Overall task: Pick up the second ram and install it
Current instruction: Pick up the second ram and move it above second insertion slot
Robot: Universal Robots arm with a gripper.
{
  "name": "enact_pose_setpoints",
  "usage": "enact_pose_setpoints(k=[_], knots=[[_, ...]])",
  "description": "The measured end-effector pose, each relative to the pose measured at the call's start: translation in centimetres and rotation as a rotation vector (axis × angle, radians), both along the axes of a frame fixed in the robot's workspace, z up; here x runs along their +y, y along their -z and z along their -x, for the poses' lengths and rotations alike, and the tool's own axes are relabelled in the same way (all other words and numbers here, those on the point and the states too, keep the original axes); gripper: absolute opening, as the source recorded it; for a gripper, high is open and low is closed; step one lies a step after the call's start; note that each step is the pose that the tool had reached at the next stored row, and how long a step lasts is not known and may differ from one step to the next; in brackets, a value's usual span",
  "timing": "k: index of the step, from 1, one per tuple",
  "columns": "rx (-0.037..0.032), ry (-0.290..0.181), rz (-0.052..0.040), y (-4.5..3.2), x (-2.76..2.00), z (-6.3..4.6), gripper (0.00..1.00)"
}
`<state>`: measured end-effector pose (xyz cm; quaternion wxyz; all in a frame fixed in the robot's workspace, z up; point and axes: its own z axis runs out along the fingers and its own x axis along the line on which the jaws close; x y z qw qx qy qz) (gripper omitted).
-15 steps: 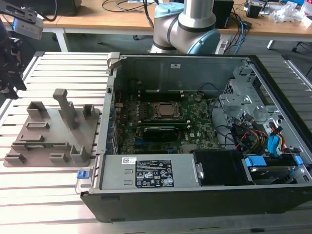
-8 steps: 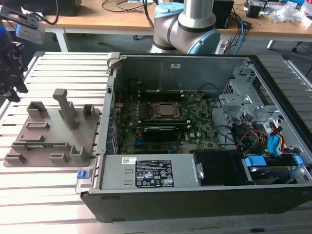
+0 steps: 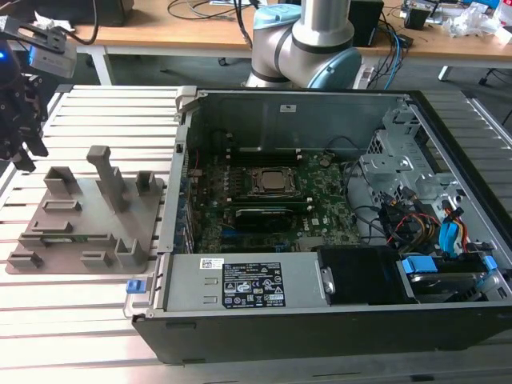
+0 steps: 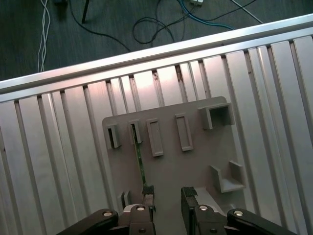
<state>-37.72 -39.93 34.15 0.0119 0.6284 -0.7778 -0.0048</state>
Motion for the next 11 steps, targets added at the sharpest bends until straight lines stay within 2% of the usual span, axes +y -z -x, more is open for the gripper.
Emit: enact_pose_setpoints(k=[11], knots=[[-0.0001,-0.002,0.0,1.56,0.0,0.0,0.36]])
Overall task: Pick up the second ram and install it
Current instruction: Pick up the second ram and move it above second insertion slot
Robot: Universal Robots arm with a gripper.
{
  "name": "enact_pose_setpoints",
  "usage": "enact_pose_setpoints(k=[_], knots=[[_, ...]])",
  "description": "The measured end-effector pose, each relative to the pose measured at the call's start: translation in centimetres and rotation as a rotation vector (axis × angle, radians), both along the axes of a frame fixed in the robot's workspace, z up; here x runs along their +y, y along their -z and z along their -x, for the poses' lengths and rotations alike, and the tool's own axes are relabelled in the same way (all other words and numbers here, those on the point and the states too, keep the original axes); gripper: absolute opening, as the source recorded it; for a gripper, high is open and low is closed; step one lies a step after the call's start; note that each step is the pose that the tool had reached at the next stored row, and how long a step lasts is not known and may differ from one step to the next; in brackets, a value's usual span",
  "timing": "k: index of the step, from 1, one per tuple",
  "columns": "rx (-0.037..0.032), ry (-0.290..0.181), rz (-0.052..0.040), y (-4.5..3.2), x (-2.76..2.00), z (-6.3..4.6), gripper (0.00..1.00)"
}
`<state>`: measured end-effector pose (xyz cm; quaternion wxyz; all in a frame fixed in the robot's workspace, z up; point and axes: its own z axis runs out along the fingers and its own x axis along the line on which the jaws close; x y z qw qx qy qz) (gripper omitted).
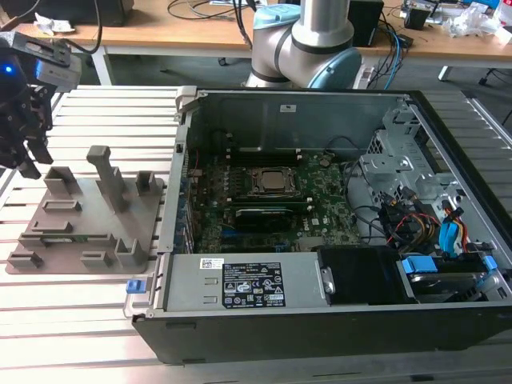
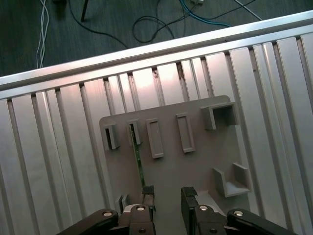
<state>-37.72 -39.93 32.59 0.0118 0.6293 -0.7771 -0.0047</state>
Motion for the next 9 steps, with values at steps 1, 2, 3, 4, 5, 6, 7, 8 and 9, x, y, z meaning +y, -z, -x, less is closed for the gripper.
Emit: enact_pose_setpoints(k=[1,2,3,4,5,6,7,8,9], knots=[[0.0001,0.0,0.0,0.07,0.0,0.0,0.36],[0.0001,0.0,0.0,0.23,0.0,0.0,0.36],[0.0001,-0.001,0.0,0.36,0.0,0.0,0.36],[0.0,-0.001,0.0,0.51,0.0,0.0,0.36],[0.0001,-0.001,0.0,0.65,0.0,0.0,0.36],[0.0001,-0.001,0.0,0.71,0.0,0.0,0.36],[0.0,-0.001,0.0,0.78,0.0,0.0,0.36],[0.0,-0.002,0.0,0.84,0.0,0.0,0.36],[0.0001,-0.002,0.0,0.91,0.0,0.0,0.36]])
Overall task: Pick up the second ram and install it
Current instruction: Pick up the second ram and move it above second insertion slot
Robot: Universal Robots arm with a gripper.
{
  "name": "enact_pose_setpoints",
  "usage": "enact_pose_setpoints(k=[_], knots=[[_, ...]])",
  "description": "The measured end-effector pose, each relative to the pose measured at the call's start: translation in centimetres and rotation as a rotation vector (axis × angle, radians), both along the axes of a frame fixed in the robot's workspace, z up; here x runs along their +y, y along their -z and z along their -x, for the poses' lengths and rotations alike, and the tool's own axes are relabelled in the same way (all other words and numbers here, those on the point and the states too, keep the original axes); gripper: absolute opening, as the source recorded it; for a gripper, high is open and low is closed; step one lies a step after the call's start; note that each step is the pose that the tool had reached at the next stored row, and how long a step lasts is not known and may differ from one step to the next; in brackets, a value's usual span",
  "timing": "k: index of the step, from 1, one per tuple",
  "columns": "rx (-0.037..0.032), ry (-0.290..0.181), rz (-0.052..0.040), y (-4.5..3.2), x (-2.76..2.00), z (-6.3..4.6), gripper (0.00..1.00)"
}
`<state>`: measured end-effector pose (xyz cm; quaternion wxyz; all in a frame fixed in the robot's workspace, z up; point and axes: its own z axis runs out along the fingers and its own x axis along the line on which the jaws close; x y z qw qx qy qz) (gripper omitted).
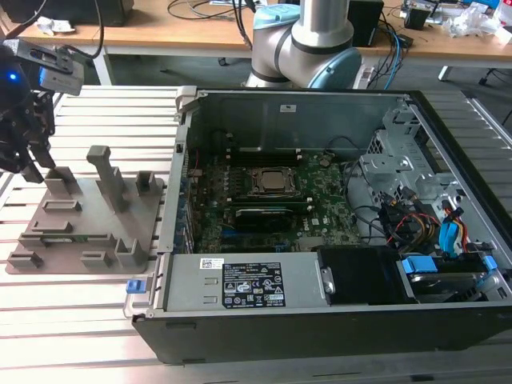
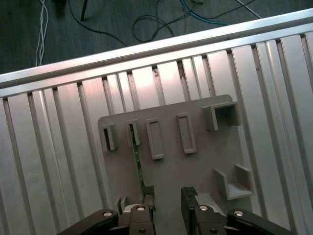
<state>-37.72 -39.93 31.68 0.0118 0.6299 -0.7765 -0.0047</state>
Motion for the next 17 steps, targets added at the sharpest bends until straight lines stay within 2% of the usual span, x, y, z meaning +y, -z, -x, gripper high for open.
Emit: enact_pose_setpoints(k=[13,17], knots=[[0.0,-0.002,0.0,1.62,-0.02,0.0,0.36],[-0.0001,-0.004,-0.0001,2.11,-0.48,0.0,0.36]])
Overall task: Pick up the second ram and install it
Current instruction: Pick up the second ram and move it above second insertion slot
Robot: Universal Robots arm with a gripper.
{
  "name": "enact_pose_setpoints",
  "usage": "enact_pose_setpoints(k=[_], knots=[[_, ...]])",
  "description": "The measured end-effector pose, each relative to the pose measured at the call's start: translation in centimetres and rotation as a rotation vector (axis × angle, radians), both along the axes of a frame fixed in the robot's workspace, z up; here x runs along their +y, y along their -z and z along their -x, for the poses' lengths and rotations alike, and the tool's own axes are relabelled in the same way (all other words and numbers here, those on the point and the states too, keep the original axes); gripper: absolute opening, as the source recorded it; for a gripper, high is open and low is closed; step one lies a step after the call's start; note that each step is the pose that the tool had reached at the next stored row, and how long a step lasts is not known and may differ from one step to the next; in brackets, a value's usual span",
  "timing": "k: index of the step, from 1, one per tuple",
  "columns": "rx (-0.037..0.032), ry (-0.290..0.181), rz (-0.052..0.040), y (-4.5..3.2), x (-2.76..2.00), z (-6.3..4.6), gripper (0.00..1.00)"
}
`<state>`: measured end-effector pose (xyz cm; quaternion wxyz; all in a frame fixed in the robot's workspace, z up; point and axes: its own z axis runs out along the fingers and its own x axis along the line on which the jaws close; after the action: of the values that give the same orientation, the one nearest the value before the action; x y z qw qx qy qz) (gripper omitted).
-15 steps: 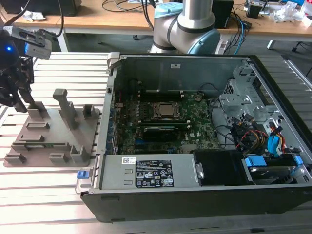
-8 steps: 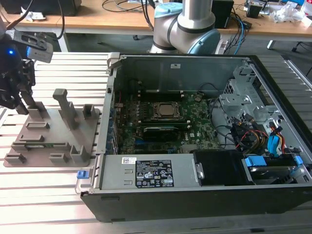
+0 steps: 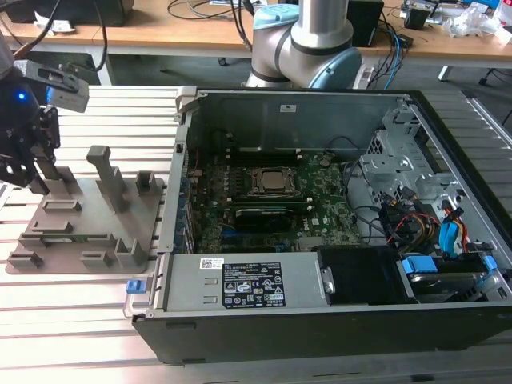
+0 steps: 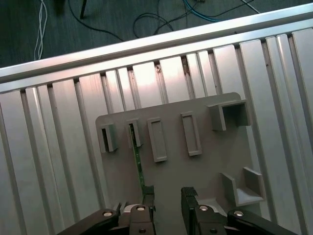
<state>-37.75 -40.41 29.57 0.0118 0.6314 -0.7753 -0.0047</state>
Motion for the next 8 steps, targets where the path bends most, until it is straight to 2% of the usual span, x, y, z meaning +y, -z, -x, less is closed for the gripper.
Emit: enact_pose_setpoints(k=[1,3,5,8], knots=[[0.0002,-0.005,0.0,0.19,-0.38,0.01,0.36],[0.0002,-0.034,0.0,0.39,-0.53,0.01,0.36],[0.0006,-0.084,0.0,0.62,-0.67,0.03,0.36],[0.0014,-0.101,-0.0001,1.17,-1.24,0.06,0.36]])
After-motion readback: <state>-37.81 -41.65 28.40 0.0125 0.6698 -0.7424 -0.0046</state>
